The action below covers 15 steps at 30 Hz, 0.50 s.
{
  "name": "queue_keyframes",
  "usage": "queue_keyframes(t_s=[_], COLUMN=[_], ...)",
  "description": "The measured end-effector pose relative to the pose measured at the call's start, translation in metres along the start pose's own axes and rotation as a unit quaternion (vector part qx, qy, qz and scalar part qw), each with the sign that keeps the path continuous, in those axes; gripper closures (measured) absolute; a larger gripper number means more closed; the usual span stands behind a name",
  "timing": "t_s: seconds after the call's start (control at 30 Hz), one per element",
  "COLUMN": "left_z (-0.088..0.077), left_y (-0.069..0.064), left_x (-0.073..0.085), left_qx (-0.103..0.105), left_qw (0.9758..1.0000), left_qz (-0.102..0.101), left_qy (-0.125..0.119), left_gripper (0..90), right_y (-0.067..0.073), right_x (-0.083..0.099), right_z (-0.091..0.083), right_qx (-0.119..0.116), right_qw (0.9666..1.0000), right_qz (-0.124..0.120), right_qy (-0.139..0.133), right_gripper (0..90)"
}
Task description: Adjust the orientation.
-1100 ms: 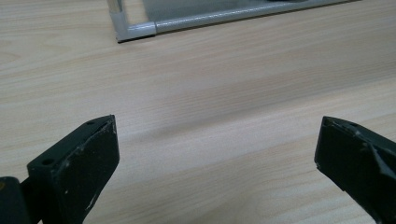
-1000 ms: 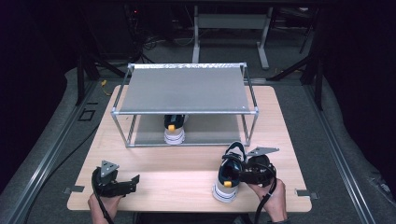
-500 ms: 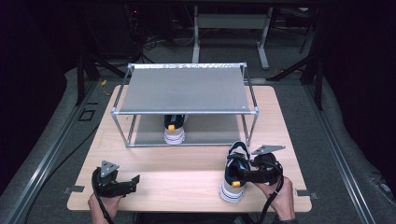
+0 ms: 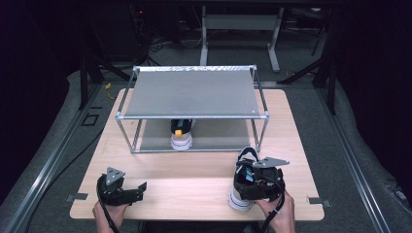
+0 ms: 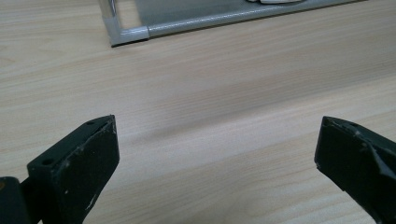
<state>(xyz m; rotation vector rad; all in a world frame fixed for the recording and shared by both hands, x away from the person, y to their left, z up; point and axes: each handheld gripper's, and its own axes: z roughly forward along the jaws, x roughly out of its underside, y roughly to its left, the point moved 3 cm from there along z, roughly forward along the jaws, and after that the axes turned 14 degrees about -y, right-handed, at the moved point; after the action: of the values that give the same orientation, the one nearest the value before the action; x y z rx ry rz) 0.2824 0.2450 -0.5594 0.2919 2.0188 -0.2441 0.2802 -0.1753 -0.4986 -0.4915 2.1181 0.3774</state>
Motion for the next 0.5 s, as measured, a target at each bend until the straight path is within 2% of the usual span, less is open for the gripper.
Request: queue_keyframes(t_s=[0.07, 0.17, 0.3, 0.43, 0.5], left_z=[0.0, 0.001, 0.002, 0.002, 0.002], left_y=[0.0, 0.0, -0.001, -0.001, -0.001], left_x=[0.001, 0.002, 0.003, 0.002, 0.002], left_qx=[0.0, 0.001, 0.002, 0.003, 0.002], left_qw=[1.0, 1.0, 1.0, 1.0, 1.0], left_qz=[-0.001, -0.003, -0.002, -0.002, -0.002], left_qy=[0.0, 0.002, 0.002, 0.002, 0.002], left_gripper=[0.0, 0.0, 0.0, 0.0, 0.0], right_y=[0.001, -0.003, -0.004, -0.01, -0.01], right_x=[0.006, 0.013, 0.016, 0.021, 0.021], right_z=[0.006, 0.007, 0.003, -0.003, -0.004], right_qx=[0.011, 0.02, 0.005, -0.014, -0.015], right_qw=[0.9998, 0.9997, 0.9999, 0.9997, 0.9997], right_qz=[0.0, 0.004, 0.01, 0.017, 0.016], right_qy=[0.015, 0.015, 0.012, 0.007, 0.009], right_gripper=[2.3, 5.9, 12.5, 15.5, 16.3])
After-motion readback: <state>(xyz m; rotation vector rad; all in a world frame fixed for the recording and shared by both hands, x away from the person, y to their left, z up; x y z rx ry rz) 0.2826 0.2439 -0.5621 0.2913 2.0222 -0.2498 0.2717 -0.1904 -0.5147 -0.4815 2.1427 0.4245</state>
